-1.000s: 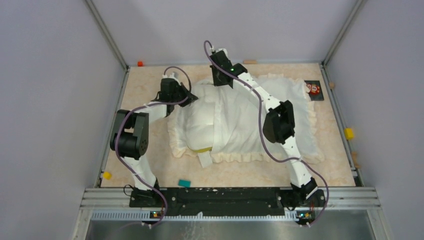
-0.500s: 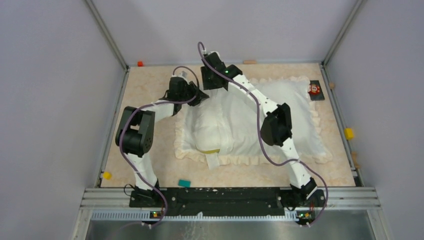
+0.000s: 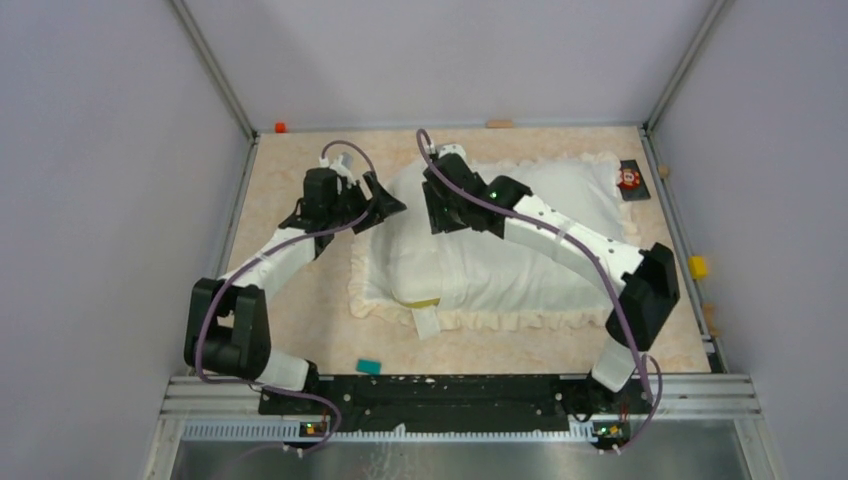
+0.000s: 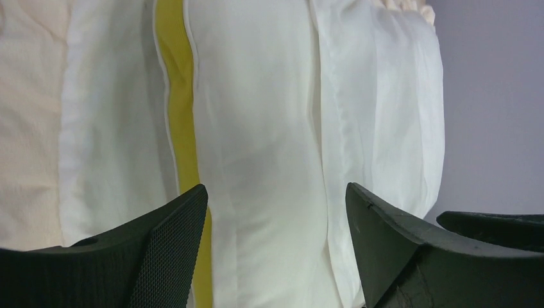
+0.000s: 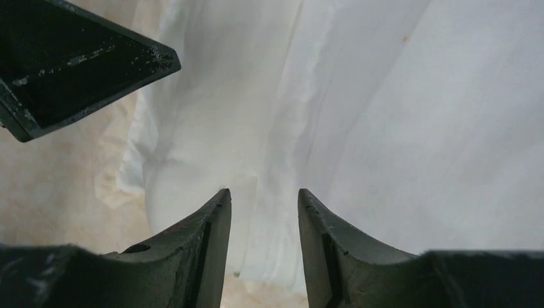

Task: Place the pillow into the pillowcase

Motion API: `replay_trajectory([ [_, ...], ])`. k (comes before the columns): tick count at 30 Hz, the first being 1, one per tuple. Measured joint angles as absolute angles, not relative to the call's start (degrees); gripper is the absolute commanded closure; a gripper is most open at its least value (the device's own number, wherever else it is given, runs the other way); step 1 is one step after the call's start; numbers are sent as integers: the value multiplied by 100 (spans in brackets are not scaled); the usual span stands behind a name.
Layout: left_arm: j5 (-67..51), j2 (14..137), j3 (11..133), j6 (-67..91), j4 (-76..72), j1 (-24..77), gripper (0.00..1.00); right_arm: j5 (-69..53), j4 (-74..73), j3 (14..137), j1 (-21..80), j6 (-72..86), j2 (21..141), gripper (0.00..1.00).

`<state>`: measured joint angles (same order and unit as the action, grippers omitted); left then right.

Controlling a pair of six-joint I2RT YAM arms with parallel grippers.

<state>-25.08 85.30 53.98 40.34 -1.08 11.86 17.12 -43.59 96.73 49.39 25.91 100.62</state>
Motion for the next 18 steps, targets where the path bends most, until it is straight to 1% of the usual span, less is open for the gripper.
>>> replay_trajectory([
  [2, -2611, 8191, 5054, 3948, 36, 1243, 17, 1758, -4300, 9131, 5192, 2786, 9662, 59],
  [5, -2657, 7898, 4615, 3874, 274, 1413, 18, 1826, -4204, 8541, 5483, 3035, 9426, 58],
  [8, -2657, 7693, 4198, 3883, 388, 1645, 26, 1772, -4080, 7996, 5618, 3229, 9415, 58],
  [11, -2644, 7666, 4003, 3913, 366, 1841, 36, 1767, -4082, 7679, 5625, 3367, 9437, 57],
  [12, -2622, 7666, 3966, 3935, 342, 1900, 41, 1776, -4069, 7647, 5623, 3409, 9452, 56],
  [15, -2532, 7723, 3905, 3975, 126, 2036, 63, 1817, -3977, 7647, 5625, 3468, 9483, 57],
  [16, -2508, 7762, 3892, 4027, 64, 2064, 72, 1822, -3944, 7647, 5625, 3474, 9496, 57],
  [17, -2475, 7817, 3865, 4058, -21, 2088, 78, 1822, -3907, 7647, 5625, 3476, 9518, 61],
  [18, -2453, 7856, 3824, 4084, -110, 2110, 84, 1820, -3868, 7647, 5625, 3476, 9539, 68],
])
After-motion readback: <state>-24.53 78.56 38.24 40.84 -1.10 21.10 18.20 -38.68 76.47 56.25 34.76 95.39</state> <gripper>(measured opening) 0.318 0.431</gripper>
